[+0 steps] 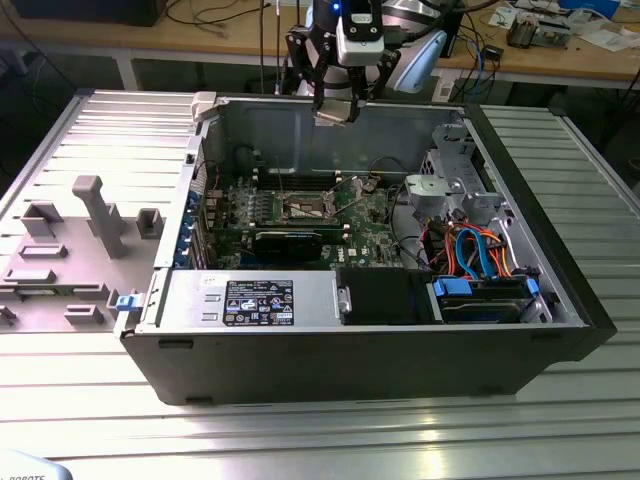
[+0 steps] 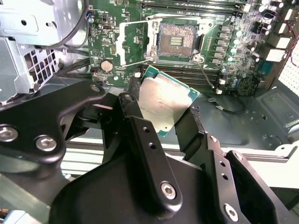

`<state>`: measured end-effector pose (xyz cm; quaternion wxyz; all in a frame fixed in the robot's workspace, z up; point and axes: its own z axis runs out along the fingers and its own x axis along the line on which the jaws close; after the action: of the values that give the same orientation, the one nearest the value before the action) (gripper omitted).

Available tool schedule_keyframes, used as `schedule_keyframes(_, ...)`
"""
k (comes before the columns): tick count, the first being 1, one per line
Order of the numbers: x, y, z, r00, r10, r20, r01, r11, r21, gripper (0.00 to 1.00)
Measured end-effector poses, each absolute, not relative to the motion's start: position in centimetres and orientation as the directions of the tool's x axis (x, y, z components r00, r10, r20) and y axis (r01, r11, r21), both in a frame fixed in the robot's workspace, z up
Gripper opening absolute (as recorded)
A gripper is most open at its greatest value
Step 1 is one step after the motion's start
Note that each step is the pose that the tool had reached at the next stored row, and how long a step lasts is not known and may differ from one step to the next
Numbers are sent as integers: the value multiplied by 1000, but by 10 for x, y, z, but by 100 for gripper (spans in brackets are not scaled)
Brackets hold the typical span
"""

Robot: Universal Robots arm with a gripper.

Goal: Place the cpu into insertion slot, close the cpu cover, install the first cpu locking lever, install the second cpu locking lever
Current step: 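Place the cpu into insertion slot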

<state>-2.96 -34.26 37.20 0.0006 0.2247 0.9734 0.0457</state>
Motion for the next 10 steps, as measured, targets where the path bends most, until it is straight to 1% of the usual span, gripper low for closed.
schedule_keyframes(4, -30, -343, 372, -881, 474, 19, 473, 876, 89, 54)
schedule_keyframes(10, -32, -344, 370, -880, 475, 19, 474, 876, 89, 54)
